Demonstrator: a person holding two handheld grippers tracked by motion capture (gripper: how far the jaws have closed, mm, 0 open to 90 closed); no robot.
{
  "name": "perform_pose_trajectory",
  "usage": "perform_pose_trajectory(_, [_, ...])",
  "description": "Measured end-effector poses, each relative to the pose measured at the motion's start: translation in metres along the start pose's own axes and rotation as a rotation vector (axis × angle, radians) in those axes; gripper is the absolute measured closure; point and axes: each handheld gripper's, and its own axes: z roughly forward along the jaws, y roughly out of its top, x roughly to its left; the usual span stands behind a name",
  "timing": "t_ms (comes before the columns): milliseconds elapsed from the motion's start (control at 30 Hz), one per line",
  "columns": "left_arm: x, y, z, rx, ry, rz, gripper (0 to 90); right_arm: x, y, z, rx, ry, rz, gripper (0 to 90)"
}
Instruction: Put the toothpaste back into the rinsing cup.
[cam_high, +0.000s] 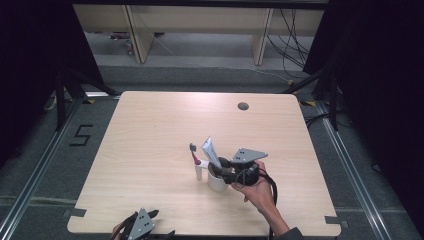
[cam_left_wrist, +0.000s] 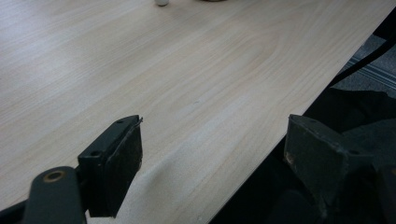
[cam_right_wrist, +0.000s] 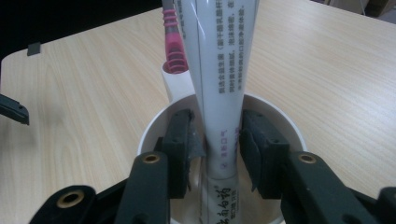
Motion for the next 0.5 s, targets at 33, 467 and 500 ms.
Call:
perform_pose_trajectory(33, [0.0, 0.0, 0.0, 0.001, 0.0, -0.001, 19.1, 0.0, 0.0, -0.002, -0.02, -0.015, -0.009, 63.1])
perform_pose_trajectory(467, [-0.002, 0.0, 0.001, -0.014, -0.009, -0.023, 19.1, -0.004, 0.002, -0.025, -0.051, -0.036, 0.006, 53.7])
perform_pose_trajectory(500, [-0.001, 0.0, 0.001, -0.011, -0.011, -0.02, 19.1, -0.003, 0.001, -0.027, -0.047, -0.032, 0.026, 53.0])
